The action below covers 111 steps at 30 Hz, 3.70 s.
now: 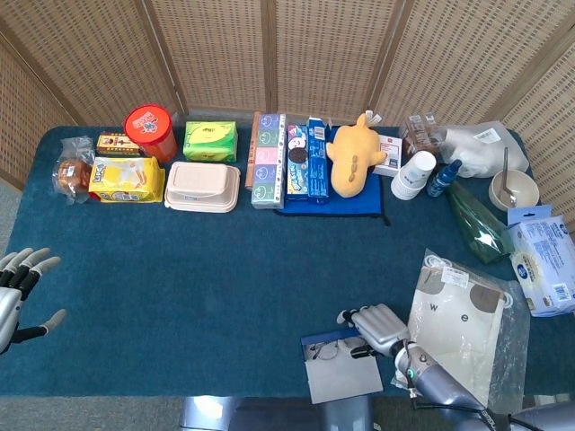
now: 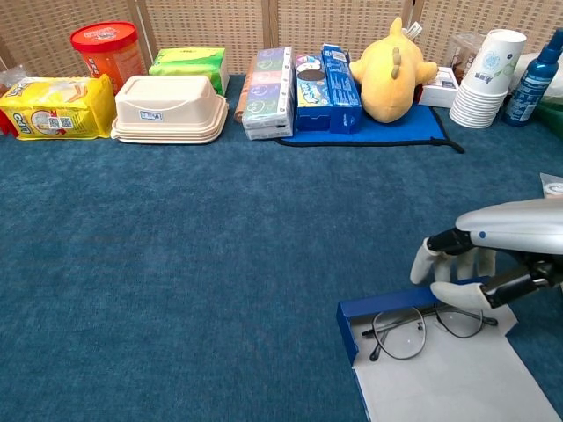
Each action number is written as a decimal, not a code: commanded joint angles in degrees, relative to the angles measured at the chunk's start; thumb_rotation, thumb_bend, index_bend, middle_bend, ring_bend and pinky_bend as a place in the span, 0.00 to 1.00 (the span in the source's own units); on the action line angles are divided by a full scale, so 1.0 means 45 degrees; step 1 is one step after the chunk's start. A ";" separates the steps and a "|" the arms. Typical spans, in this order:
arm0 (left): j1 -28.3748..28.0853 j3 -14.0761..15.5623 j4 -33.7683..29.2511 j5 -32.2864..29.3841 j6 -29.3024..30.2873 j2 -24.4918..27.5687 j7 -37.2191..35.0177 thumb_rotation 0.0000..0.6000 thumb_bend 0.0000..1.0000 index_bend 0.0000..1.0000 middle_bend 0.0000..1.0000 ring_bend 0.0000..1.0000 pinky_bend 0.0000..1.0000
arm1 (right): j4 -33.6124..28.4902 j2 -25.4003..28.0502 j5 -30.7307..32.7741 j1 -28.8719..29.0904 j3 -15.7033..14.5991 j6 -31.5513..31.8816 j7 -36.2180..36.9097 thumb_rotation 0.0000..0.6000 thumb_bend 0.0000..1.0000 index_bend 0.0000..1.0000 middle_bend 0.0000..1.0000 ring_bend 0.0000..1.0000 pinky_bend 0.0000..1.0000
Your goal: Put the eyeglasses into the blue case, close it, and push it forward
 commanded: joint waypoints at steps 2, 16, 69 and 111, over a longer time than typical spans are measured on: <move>-0.0013 -0.0002 0.0004 -0.0005 -0.0011 -0.0006 -0.0006 0.91 0.21 0.16 0.12 0.07 0.06 | -0.0100 0.0133 -0.0055 -0.0118 -0.0040 0.0005 0.0049 0.17 0.46 0.24 0.35 0.34 0.37; -0.0026 0.0042 0.0026 -0.0001 -0.0030 -0.0048 0.0000 0.90 0.21 0.16 0.12 0.07 0.06 | -0.0384 0.0353 -0.0362 -0.0436 -0.0121 -0.0068 -0.0059 0.17 0.46 0.24 0.35 0.34 0.37; 0.1130 -0.0241 0.0596 0.0280 0.2435 0.0500 -0.1523 0.90 0.21 0.11 0.11 0.06 0.06 | 0.5180 -0.0876 -1.2842 -0.6086 -0.1615 0.5324 0.2126 0.65 0.30 0.00 0.10 0.02 0.20; 0.2137 -0.0522 0.2009 0.0605 0.4469 0.0207 -0.3580 0.91 0.21 0.08 0.11 0.05 0.05 | 1.3412 -0.3998 -1.5937 -1.0063 -0.1880 0.9882 0.4603 0.92 0.28 0.00 0.00 0.00 0.09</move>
